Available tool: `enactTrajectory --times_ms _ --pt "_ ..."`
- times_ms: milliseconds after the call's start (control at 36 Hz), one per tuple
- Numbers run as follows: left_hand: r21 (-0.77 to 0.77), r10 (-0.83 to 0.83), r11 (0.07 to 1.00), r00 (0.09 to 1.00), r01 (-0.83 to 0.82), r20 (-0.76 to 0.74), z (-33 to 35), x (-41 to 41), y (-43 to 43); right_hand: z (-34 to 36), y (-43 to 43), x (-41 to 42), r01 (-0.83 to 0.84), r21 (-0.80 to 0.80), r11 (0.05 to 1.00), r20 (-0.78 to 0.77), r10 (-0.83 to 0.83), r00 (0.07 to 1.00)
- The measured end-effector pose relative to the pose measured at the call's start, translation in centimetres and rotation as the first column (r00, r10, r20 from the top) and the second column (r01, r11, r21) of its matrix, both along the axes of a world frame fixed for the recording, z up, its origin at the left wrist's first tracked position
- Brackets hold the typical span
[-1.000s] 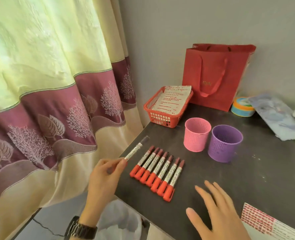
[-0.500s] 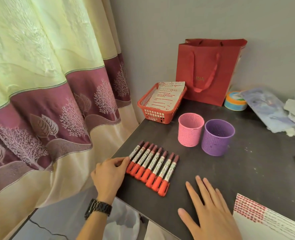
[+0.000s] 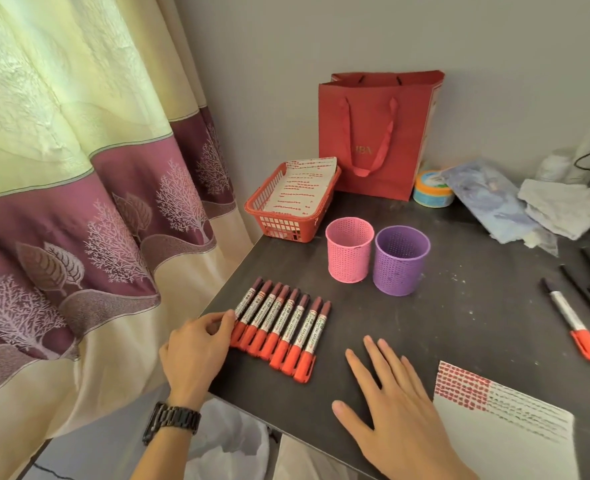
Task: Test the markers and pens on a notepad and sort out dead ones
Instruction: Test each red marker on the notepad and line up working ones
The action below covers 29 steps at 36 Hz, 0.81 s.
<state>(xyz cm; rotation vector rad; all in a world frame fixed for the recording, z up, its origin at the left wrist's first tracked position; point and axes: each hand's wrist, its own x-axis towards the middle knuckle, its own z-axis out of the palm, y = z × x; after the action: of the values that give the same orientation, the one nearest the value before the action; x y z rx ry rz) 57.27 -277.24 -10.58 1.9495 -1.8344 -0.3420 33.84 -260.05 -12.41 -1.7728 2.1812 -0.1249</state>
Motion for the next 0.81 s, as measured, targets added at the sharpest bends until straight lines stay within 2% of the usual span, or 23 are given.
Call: enactTrajectory --times_ms 111,194,278,361,444,556,639,694,806 --pt "0.01 -0.052 0.999 0.995 0.051 0.079 0.7 -0.5 0.6 -0.1 -0.4 -0.1 -0.009 -0.02 1.0 0.095 0.011 0.995" --pt "-0.018 -0.089 0.996 0.986 0.093 0.142 1.5 -1.8 1.5 0.4 -0.5 -0.6 0.05 -0.12 0.992 0.325 -0.009 0.946" --pt "-0.024 -0.164 0.985 0.966 0.172 0.198 2.1 -3.6 2.6 1.6 0.0 -2.3 0.251 -0.255 0.934 0.556 -0.071 0.828" --pt "-0.098 -0.369 0.918 0.918 0.385 0.145 2.3 -7.3 4.0 2.6 2.0 -5.3 0.415 -0.353 0.838 0.625 -0.119 0.771" --pt "-0.166 -0.596 0.781 0.798 0.603 0.093 1.8 -11.2 5.8 2.8 5.2 -8.5 0.496 -0.382 0.78 0.593 -0.205 0.778" --pt "-0.038 -0.833 0.547 0.549 0.836 0.068 1.0 -16.4 7.6 2.1 10.1 -12.3 0.543 -0.389 0.744 0.387 -0.403 0.829" --pt "0.101 -0.915 0.403 0.4 0.91 0.045 0.8 -21.1 8.5 0.8 13.3 -14.5 0.585 -0.395 0.708 0.186 -0.562 0.806" --pt "0.128 -0.942 0.335 0.333 0.933 0.039 1.0 -24.4 9.2 0.1 14.8 -15.1 0.616 -0.374 0.693 0.093 -0.633 0.769" --pt "0.138 -0.972 0.233 0.224 0.963 0.076 1.4 -30.2 10.2 -0.4 15.9 -15.4 0.631 -0.326 0.704 0.071 -0.647 0.759"
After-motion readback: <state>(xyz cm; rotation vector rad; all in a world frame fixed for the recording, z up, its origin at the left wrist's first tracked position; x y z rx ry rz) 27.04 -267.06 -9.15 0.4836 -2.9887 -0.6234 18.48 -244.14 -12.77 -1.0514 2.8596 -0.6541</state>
